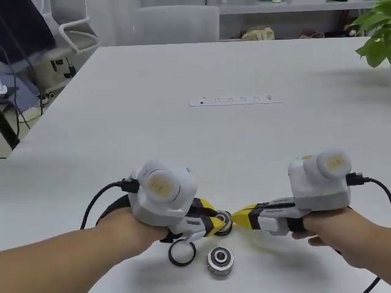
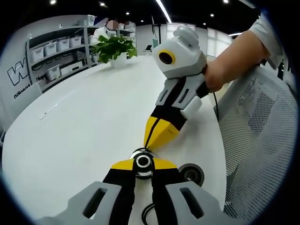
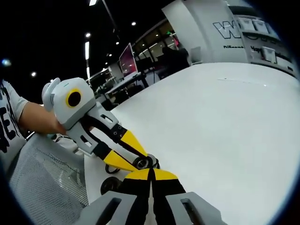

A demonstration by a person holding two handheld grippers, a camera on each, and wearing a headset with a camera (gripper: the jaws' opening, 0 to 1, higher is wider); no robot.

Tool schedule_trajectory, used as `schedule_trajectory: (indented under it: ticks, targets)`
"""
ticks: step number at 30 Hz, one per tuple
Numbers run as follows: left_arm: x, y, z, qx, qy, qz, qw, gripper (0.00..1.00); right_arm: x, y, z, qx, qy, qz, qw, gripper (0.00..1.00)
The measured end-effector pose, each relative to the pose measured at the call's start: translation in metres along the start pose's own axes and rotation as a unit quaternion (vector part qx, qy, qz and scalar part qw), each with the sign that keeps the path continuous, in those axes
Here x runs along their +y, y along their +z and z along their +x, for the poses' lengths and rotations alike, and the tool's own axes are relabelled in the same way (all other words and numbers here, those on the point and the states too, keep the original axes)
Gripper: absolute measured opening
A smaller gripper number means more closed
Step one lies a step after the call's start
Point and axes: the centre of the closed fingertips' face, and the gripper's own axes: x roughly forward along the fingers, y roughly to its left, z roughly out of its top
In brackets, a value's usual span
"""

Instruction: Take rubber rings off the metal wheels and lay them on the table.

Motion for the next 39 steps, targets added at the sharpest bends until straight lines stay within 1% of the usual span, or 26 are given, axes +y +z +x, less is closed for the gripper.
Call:
schedule_trajectory:
  ticks: [2,6,8,9,14,18,19,20,21,23,27,30,33,36,39]
  targets:
    - [0.0,0.0,0.0,0.0,0.001,0.0,1.0,0.07,0.002,0.001,0.0,0.003,-0.002,-0.01,0.9999,0.0]
    - [0.0,0.0,-0.001,0.001,0.001,0.001,1.0,0.07,0.006,0.002,0.001,0.001,0.005,-0.013,0.9999,0.0]
    - [0.0,0.0,-0.001,0.001,0.001,0.002,1.0,0.07,0.009,0.003,0.004,0.007,0.006,-0.037,0.9993,0.0]
    - [0.0,0.0,-0.001,0.001,0.001,0.002,1.0,0.07,0.01,0.003,0.005,0.008,0.007,-0.04,0.9991,0.0]
    - [0.0,0.0,-0.001,-0.001,0.0,0.003,1.0,0.07,0.01,0.003,0.005,0.005,0.011,-0.038,0.9992,0.0]
    - [-0.001,0.0,-0.001,-0.002,-0.001,0.003,1.0,0.07,0.013,0.004,0.005,0.003,0.015,-0.045,0.9989,0.0]
    - [-0.002,0.001,-0.001,-0.002,-0.002,0.005,1.0,0.07,0.014,0.005,0.005,0.001,0.018,-0.043,0.9989,0.0]
    - [-0.002,0.001,-0.001,-0.002,-0.001,0.005,1.0,0.07,0.02,0.005,0.005,0.0,0.032,-0.045,0.9985,0.0]
    - [-0.002,0.001,0.0,-0.002,-0.001,0.004,1.0,0.07,0.022,0.007,0.004,-0.005,0.028,-0.049,0.9984,0.0]
    - [-0.002,0.001,-0.001,-0.003,-0.001,0.004,1.0,0.07,0.02,0.007,0.005,-0.004,0.025,-0.063,0.9977,0.0]
    - [-0.002,0.001,-0.001,-0.003,0.0,0.003,1.0,0.07,0.015,0.004,0.004,-0.001,0.019,-0.067,0.9976,0.0]
    - [-0.002,0.001,-0.001,-0.004,0.0,0.0,1.0,0.07,0.013,0.006,0.003,-0.006,0.017,-0.065,0.9977,0.0]
    - [-0.002,0.001,-0.001,-0.005,0.001,-0.003,1.0,0.07,0.011,0.007,0.002,-0.009,0.011,-0.072,0.9973,0.0]
    - [-0.002,0.001,-0.001,-0.004,0.001,-0.003,1.0,0.08,0.007,0.005,0.002,-0.007,0.005,-0.073,0.9973,0.0]
    - [-0.002,0.001,-0.001,-0.001,-0.002,0.001,1.0,0.08,0.007,0.005,0.001,-0.007,0.005,-0.073,0.9973,0.0]
